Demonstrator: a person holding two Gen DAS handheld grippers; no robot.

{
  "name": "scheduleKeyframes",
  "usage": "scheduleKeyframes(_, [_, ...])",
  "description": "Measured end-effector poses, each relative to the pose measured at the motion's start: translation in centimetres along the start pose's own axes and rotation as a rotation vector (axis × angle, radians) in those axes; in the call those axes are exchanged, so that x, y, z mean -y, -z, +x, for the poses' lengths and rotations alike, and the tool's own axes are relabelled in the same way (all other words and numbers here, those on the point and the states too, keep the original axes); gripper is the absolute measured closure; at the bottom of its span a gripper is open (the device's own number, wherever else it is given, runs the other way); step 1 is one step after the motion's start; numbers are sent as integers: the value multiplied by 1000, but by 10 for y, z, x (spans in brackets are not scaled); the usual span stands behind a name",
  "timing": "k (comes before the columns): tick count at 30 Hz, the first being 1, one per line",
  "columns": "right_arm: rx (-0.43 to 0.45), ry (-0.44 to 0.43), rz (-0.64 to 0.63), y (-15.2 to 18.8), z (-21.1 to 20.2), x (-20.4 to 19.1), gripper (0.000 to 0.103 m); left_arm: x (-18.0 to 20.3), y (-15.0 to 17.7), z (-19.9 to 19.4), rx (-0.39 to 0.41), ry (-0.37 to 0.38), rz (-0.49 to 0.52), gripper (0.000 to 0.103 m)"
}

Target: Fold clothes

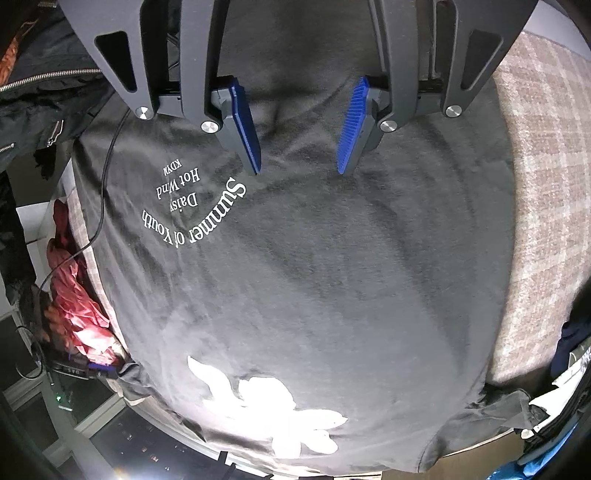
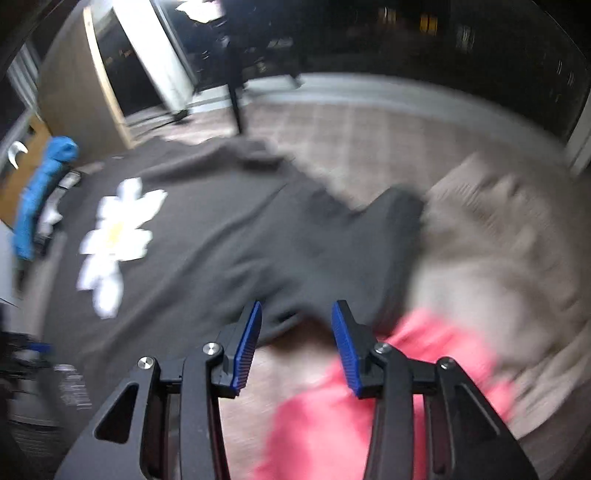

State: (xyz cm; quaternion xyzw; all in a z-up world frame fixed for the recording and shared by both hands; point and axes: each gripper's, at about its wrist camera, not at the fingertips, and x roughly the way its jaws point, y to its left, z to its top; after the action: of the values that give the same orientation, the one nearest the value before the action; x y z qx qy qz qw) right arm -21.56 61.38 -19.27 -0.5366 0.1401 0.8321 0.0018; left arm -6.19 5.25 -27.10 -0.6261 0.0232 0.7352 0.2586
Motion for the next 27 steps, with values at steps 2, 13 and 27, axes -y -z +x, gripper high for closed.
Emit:
scheduleKeyframes(2, [-53,-25,43,5,19,-4,64,-2,2,-2,3,5,6,59])
scheduleKeyframes(13, [27,31,106,-4,50,-7,100,2,0,-9,9,1,28,59])
scheduleKeyframes(27, [48,229,-17,18,15,-47,84,-30,8,-39,19,39,-16,59])
